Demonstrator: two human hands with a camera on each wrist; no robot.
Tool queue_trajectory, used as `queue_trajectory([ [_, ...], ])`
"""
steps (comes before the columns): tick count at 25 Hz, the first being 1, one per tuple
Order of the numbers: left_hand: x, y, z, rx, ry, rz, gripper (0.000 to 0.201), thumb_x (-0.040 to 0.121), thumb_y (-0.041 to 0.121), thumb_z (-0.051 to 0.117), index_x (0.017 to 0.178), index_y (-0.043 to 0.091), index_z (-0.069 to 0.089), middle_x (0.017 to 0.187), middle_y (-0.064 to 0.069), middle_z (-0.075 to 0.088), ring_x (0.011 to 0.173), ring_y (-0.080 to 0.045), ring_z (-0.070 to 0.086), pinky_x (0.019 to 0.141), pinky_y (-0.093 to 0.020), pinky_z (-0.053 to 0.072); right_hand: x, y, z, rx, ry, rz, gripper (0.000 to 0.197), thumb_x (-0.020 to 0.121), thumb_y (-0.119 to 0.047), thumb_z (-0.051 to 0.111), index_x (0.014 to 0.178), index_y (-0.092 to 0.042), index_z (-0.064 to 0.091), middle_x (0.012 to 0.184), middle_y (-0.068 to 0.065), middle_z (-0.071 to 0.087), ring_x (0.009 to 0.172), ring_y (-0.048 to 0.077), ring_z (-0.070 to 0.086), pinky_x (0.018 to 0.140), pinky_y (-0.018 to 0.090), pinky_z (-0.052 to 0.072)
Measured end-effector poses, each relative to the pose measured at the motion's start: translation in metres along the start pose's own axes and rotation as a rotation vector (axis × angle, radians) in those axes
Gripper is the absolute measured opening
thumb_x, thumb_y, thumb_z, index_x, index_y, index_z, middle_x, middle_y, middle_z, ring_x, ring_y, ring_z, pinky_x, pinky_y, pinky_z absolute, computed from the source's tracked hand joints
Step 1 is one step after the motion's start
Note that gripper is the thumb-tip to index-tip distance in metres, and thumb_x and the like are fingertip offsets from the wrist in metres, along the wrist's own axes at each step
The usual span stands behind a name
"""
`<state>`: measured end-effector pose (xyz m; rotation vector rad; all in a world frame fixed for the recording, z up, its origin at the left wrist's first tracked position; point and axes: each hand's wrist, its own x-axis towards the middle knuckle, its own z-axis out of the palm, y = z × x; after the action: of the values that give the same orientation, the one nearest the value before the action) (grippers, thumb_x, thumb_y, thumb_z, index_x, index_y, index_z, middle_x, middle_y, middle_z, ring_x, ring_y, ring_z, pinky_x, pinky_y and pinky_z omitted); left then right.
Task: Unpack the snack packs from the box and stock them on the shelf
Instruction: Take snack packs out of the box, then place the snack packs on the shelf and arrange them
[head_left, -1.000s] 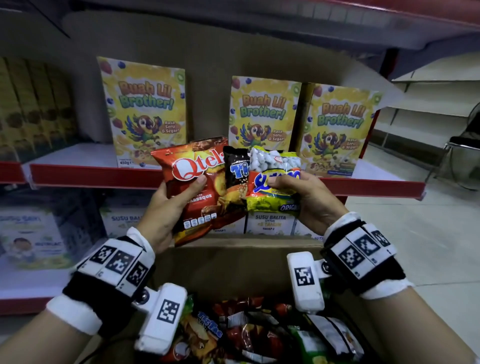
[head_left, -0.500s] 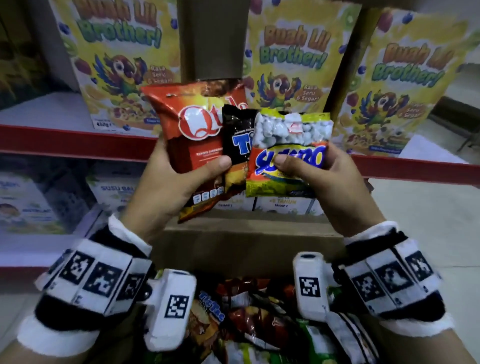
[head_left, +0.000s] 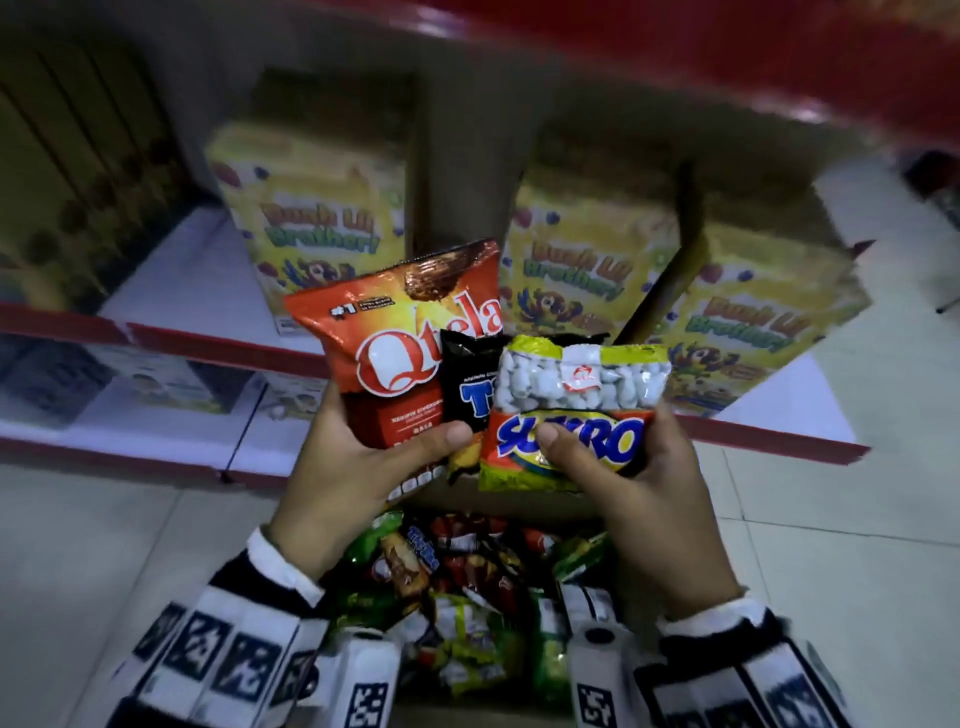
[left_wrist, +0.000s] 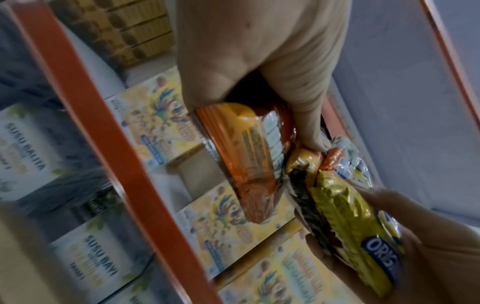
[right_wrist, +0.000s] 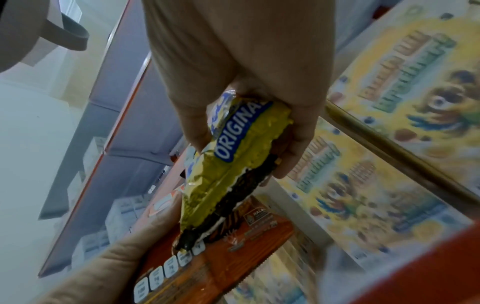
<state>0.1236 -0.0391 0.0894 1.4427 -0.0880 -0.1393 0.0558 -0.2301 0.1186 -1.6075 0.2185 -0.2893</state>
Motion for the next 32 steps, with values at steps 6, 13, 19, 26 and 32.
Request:
queue_trajectory([
  [6, -0.024, 0.231, 0.02, 0.031, 0.011, 0.135, 0.096, 0.034, 0.051, 0.091, 0.12, 0.025, 0.057, 0.104, 0.01, 0.073, 0.092, -0.008, 0.071, 0.071, -0.02, 0.057, -0.002, -0.219, -0.013, 0.043, -0.074, -0.179, 0.063, 0.066, -0.03, 0.077, 0.122, -0.023, 0.049, 0.108, -0.011, 0.071, 0.095, 0.008, 0.07, 0.071, 0.017, 0.056],
  [13, -0.019, 0.461, 0.069, -0.014, -0.086, 0.361, 0.072, 0.041, 0.038, 0.082, 0.108, 0.027, 0.058, 0.094, 0.018, 0.073, 0.081, -0.002, 0.071, 0.06, -0.013, 0.053, 0.013, -0.457, -0.043, 0.024, -0.1, -0.448, 0.054, 0.068, -0.025, 0.075, 0.117, -0.029, 0.051, 0.109, -0.008, 0.07, 0.097, 0.013, 0.07, 0.074, 0.024, 0.058],
  [19, -0.037, 0.556, 0.111, -0.025, -0.138, 0.469, 0.085, 0.035, 0.037, 0.088, 0.113, 0.023, 0.057, 0.095, 0.014, 0.075, 0.084, -0.004, 0.072, 0.061, -0.015, 0.055, 0.008, -0.558, -0.071, -0.002, -0.156, -0.549, 0.054, 0.069, -0.022, 0.077, 0.116, -0.025, 0.051, 0.107, -0.009, 0.071, 0.095, 0.011, 0.07, 0.072, 0.021, 0.057],
  [26, -0.043, 0.577, 0.104, 0.016, 0.046, 0.522, 0.082, 0.042, 0.035, 0.085, 0.118, 0.025, 0.056, 0.102, 0.009, 0.072, 0.086, -0.002, 0.07, 0.063, -0.016, 0.056, 0.014, -0.593, -0.069, -0.12, -0.181, -0.475, 0.058, 0.06, -0.031, 0.081, 0.112, -0.023, 0.057, 0.103, -0.007, 0.073, 0.092, 0.01, 0.071, 0.074, 0.025, 0.058],
  [32, 0.0, 0.601, 0.042, 0.032, 0.219, 0.527, 0.072, 0.056, 0.023, 0.086, 0.121, 0.022, 0.053, 0.107, 0.005, 0.068, 0.088, -0.006, 0.069, 0.076, -0.026, 0.055, 0.062, -0.614, -0.027, 0.001, -0.198, -0.305, 0.042, 0.075, -0.015, 0.076, 0.112, -0.014, 0.055, 0.104, 0.004, 0.073, 0.094, 0.021, 0.07, 0.083, 0.037, 0.057],
])
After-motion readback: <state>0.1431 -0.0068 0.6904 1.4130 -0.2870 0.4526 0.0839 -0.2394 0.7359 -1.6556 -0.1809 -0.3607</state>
